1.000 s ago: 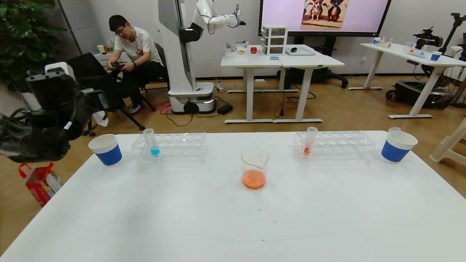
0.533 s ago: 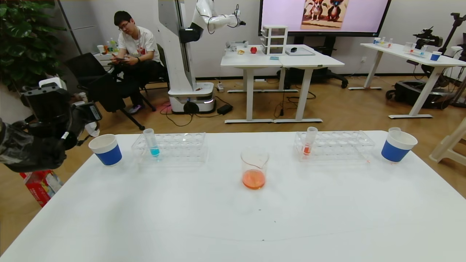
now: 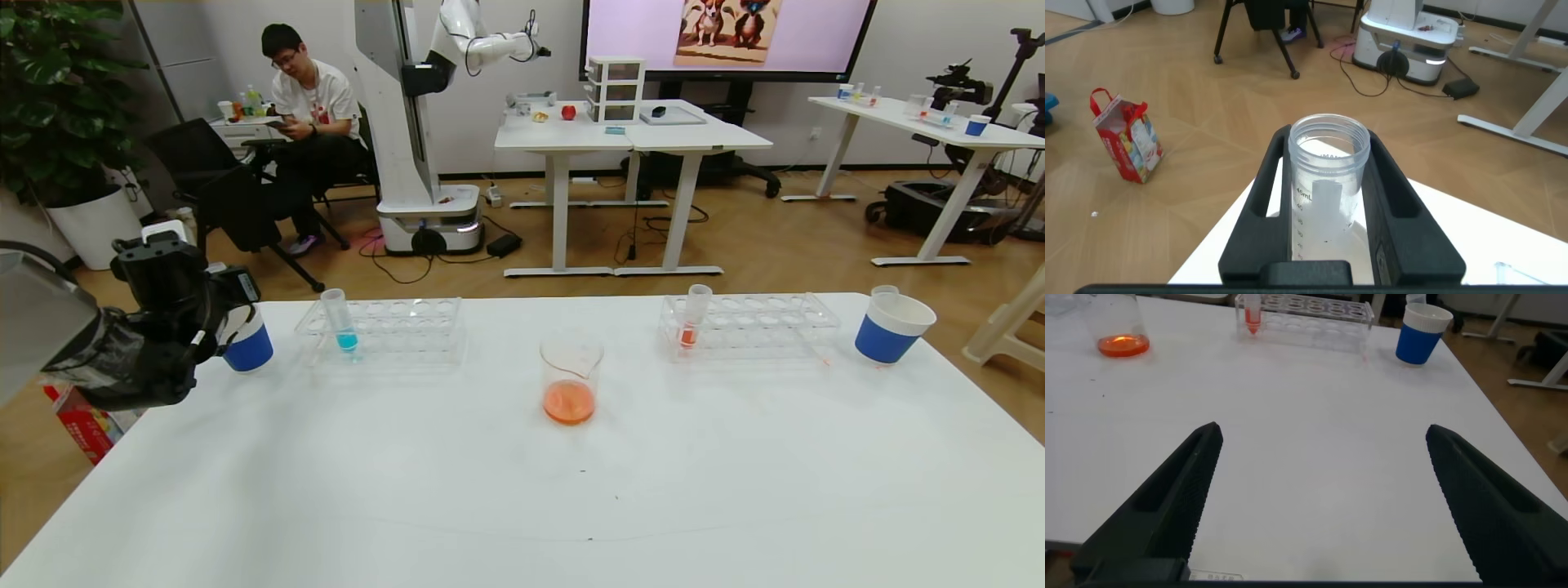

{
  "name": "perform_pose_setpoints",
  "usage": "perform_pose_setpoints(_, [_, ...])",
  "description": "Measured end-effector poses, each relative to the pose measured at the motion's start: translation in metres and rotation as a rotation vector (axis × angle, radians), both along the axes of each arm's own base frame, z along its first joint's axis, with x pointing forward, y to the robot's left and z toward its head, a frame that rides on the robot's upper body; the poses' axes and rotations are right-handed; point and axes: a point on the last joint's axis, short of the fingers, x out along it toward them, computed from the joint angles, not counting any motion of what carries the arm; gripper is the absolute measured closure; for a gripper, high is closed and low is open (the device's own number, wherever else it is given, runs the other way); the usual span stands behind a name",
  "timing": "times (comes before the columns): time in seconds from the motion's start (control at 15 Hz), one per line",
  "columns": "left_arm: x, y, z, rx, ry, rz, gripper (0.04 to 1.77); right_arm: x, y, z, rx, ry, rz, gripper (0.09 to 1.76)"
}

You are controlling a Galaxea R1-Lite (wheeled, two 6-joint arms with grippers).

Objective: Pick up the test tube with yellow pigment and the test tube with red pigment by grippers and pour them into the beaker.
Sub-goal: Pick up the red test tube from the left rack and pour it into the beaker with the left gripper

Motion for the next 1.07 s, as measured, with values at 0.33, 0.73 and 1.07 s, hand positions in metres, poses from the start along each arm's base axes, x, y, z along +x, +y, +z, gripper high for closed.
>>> perform_pose_setpoints(0.33, [0.002,0.0,-0.017,-0.006,0.042,-0.002,1.29,0.0,0.0,0.0,0.0,0.0,0.0,0.11])
perform_pose_setpoints(0.73, [0.002,0.0,-0.011,0.005,-0.017,-0.002,0.06,0.0,0.0,0.0,0.0,0.0,0.0,0.11])
perform_pose_setpoints(1.07, [0.0,-0.037,0.031,0.017,-0.07,-0.093,0.06,0.0,0.0,0.0,0.0,0.0,0.0,0.11])
